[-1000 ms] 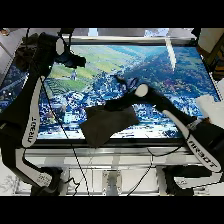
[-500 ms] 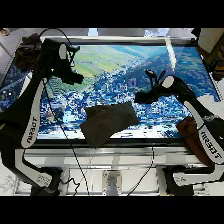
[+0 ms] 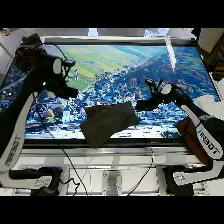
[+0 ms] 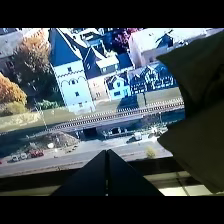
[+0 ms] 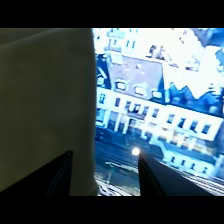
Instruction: Fold the shirts.
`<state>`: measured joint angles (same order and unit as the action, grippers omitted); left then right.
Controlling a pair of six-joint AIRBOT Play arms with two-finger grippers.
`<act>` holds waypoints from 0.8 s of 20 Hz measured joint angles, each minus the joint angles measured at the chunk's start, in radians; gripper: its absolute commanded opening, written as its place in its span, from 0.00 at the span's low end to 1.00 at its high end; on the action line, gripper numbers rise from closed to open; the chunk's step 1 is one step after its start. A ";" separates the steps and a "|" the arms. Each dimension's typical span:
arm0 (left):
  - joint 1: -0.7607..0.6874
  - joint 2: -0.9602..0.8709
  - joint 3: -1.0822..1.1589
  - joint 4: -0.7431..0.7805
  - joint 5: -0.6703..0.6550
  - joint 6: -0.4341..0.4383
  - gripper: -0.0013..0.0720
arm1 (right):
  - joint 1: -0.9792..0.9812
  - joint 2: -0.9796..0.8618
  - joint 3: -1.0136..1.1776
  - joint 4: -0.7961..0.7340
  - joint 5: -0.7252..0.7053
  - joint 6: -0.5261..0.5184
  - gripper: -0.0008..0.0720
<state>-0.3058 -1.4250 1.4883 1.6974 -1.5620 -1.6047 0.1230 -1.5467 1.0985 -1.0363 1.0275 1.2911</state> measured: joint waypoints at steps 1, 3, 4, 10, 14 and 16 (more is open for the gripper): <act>0.000 0.036 -0.045 -0.001 0.008 -0.013 0.03 | 0.000 -0.004 -0.003 0.033 0.000 -0.022 0.65; 0.000 0.104 -0.114 -0.001 0.015 -0.032 0.03 | -0.001 -0.009 -0.008 0.093 0.001 -0.058 0.65; 0.000 0.133 -0.137 -0.001 0.019 -0.042 0.03 | -0.001 -0.010 -0.010 0.116 0.000 -0.071 0.65; 0.000 0.234 -0.187 -0.003 0.023 -0.072 0.03 | -0.001 -0.064 -0.013 0.192 0.021 -0.106 0.65; 0.000 0.256 -0.192 -0.003 0.019 -0.076 0.03 | 0.001 -0.124 -0.013 0.314 0.053 -0.156 0.59; 0.000 0.259 -0.193 -0.003 0.019 -0.078 0.03 | 0.001 -0.143 -0.013 0.389 0.070 -0.188 0.07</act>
<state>-0.3058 -1.1656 1.2949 1.6943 -1.5429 -1.6829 0.1242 -1.6901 1.0855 -0.6476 1.0977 1.1034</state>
